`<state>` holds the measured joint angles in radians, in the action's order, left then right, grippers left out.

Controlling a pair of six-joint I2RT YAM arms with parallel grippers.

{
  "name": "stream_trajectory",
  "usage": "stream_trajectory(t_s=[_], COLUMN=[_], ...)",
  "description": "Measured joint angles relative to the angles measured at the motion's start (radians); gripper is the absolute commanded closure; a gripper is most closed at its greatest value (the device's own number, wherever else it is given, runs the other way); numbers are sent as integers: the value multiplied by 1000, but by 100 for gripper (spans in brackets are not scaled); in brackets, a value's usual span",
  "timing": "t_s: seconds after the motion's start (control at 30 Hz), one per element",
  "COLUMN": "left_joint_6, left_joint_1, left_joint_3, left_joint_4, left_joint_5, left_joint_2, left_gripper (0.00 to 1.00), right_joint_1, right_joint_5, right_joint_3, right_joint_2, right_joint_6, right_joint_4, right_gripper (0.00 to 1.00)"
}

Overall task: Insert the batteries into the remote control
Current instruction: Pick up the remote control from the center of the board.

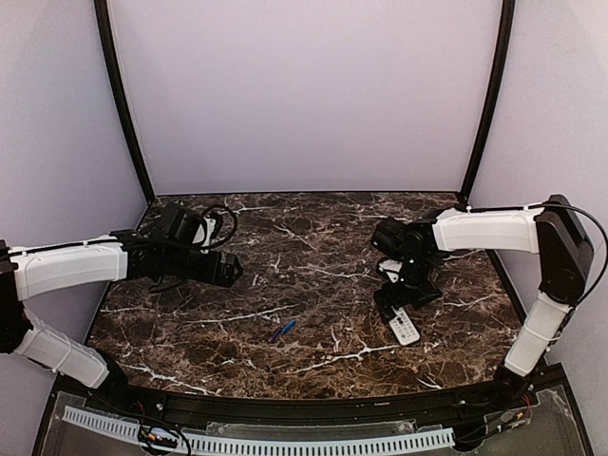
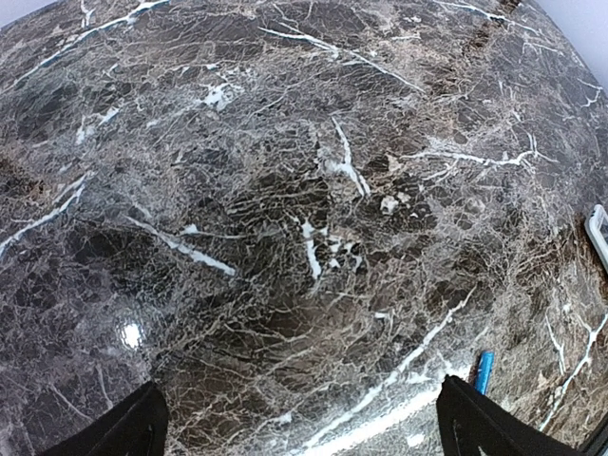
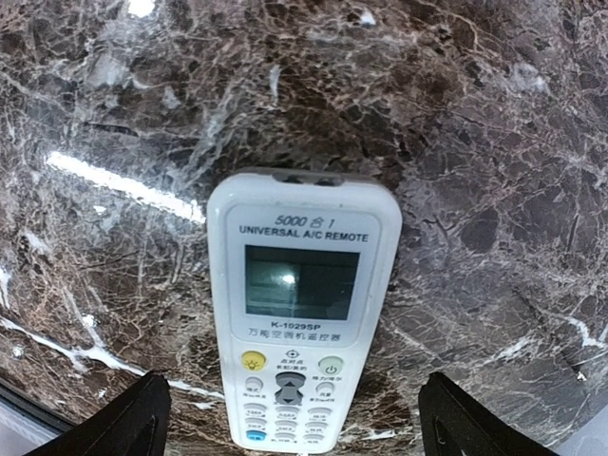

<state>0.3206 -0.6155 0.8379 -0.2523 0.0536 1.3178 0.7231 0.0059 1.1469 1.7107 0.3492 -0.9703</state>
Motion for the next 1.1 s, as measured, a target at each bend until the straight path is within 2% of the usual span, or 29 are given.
stream_trajectory(t_s=[0.3,0.73,0.9,1.1], left_joint_6=[16,42,49,37], left_joint_1=[0,0,0,0], left_joint_3=[-16,-26,-26,-36], left_joint_4=[11,28,35,67], left_joint_5=[11,14,11,-50], left_joint_2=[0,0,-2,-70], left_gripper=[0,0,0,0], right_joint_1=[2,2,-8,-31], right_joint_5=[18,-6,-70,-180], right_joint_3=[22,46,66,129], right_joint_2=[84,140,120,-38], right_joint_6=[6,-23,-46,-84], right_joint_4=[-16,8,58,181], right_gripper=[24,62,66,65])
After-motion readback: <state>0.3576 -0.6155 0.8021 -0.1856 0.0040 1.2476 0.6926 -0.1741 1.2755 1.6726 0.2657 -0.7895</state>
